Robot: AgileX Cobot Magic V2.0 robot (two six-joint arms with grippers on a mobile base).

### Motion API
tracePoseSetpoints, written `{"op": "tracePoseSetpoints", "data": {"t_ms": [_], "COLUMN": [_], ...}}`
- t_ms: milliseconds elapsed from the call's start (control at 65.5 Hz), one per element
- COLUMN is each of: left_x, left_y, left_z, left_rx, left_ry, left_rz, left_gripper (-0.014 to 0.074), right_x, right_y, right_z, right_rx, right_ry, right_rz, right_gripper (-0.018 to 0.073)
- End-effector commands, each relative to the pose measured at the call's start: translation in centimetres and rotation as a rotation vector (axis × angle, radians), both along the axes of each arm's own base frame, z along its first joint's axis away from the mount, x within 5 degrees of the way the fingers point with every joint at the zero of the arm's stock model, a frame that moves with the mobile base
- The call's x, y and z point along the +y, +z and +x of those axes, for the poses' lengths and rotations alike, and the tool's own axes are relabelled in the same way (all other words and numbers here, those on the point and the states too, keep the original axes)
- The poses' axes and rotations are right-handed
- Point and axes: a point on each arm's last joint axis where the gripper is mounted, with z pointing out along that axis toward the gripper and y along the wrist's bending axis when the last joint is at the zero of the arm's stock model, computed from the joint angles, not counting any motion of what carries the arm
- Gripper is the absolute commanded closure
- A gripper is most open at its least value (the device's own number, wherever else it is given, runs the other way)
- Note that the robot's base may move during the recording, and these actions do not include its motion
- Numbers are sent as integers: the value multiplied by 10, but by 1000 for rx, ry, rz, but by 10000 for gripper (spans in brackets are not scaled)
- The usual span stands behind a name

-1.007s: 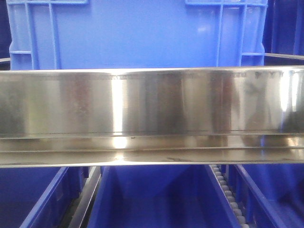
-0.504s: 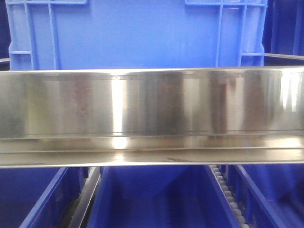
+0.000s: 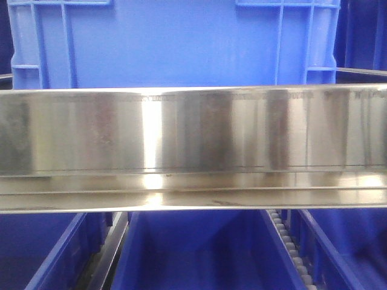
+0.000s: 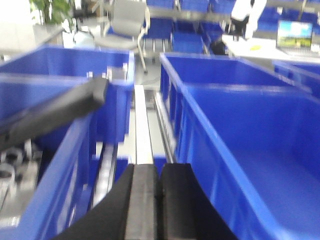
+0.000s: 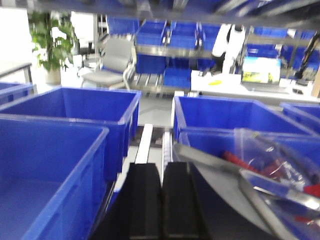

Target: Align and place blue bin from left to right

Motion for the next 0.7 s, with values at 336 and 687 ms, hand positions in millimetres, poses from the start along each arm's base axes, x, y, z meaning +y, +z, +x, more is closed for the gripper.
{"op": "tracePoseSetpoints", "data": {"t_ms": [336, 687], "left_x": [-5, -25], "left_y": [9, 29], "left_z": [77, 175], "left_rx": [166, 408], "left_ry": [-10, -56], "left_rz": [6, 11], "left_gripper": [707, 707], "right_x": [20, 68], "right_y": [-15, -18], "right_z": [63, 145], "right_rx": [333, 550], "right_ry": [27, 42], "right_rz": [56, 7], "right_gripper": [635, 613]}}
